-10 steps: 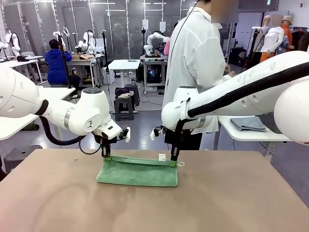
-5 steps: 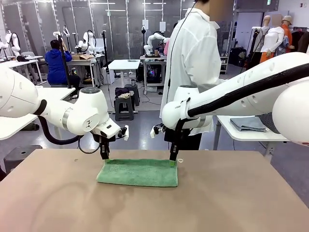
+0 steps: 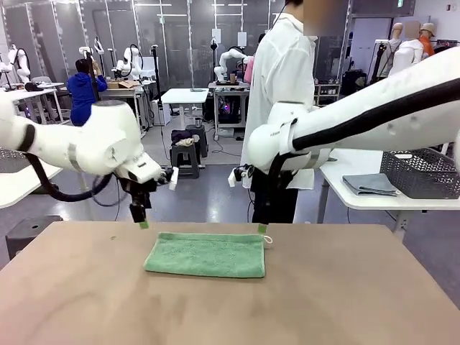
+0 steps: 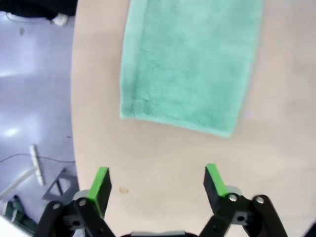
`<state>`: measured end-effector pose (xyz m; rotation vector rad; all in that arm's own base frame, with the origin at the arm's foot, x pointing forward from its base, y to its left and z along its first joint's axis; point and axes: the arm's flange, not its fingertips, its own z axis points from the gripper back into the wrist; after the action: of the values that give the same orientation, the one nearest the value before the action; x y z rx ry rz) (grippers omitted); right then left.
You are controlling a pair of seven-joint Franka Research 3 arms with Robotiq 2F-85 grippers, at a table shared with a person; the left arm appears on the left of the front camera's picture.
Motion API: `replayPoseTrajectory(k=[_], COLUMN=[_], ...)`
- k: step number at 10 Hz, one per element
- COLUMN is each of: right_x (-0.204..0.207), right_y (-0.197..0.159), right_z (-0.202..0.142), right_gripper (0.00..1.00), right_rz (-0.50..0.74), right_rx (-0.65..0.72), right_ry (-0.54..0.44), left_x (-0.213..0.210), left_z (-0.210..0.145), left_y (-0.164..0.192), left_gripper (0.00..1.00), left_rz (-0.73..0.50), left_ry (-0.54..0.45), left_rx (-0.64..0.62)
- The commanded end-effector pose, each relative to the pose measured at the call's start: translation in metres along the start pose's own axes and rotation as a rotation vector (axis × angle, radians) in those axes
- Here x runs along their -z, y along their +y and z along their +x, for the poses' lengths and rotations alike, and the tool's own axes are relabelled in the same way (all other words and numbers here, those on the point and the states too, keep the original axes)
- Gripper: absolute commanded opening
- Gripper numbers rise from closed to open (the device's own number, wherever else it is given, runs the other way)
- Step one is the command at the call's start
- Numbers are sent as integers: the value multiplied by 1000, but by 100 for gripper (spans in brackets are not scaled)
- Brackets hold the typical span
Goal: Fold the towels and place them in the basket.
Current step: When a person lays out a Towel with hook on the table, fold it in half twice.
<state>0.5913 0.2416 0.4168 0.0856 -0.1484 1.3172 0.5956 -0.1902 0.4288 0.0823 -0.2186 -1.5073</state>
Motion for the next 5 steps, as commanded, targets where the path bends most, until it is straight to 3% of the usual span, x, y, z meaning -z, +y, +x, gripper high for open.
replayPoseTrajectory(k=[1,3,5], right_x=[-38,-54,-61], right_y=[57,88,106], right_z=[-31,-39,-41], right_gripper=[100,100,100], right_rz=[8,39,96], right_rx=[137,238,226], right_ry=[2,-8,-43], left_x=[-39,-54,-60], left_z=[-39,-61,-83], left_y=[-24,-33,-35], left_gripper=[96,96,96], left_rz=[-27,-15,-48], left_ry=[-77,-162,-294], left_rx=[33,38,54])
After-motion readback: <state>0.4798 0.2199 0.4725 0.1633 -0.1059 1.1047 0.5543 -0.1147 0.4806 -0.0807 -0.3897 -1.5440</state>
